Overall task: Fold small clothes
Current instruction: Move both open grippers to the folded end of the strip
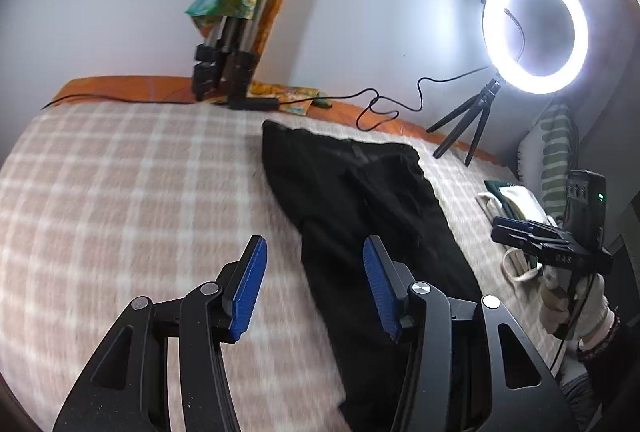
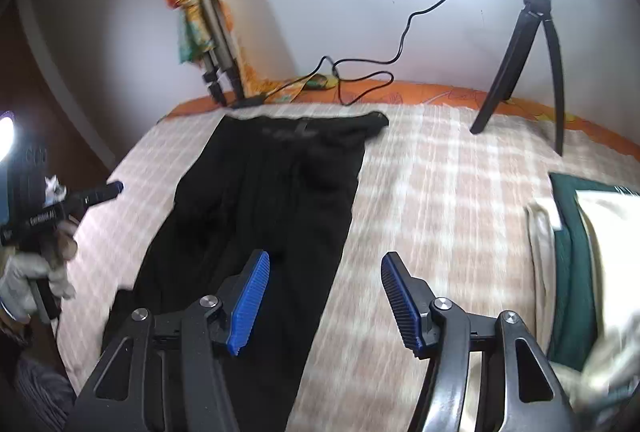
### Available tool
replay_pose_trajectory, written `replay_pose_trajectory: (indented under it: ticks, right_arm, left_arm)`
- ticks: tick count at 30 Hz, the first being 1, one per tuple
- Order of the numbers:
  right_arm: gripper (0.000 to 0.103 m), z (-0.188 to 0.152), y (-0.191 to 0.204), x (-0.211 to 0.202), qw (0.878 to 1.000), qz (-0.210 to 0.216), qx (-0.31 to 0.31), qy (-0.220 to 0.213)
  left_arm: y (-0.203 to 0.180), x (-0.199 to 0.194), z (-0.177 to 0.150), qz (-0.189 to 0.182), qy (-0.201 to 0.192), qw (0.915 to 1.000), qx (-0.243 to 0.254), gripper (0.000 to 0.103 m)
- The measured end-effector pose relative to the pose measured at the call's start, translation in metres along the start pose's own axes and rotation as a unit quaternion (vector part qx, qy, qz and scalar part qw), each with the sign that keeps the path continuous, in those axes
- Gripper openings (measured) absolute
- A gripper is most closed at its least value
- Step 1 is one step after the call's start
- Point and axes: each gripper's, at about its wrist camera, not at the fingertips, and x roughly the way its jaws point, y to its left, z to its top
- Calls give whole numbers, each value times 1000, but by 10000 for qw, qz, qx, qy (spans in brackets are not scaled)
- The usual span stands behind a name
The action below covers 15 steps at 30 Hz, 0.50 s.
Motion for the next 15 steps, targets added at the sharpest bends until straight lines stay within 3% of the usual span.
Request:
replay_pose_trajectory:
  ticks: [5, 10, 13, 15]
  right_arm:
    - [53, 33, -21, 35, 9993, 145, 344, 67]
    - [36, 60, -36, 71, 9987, 129, 491, 88]
    - [35, 70, -34, 93, 9995, -124, 250, 161]
    - [35, 75, -36, 104, 9993, 82, 307, 171]
  left_arm:
    - [12, 34, 26, -196, -12, 9996, -218, 51]
    - [20, 70, 41, -84, 153, 9998, -138, 51]
    - [18, 91, 48, 150, 245, 9995, 135, 51]
    - [17, 102, 50, 118, 296, 9992, 229, 51]
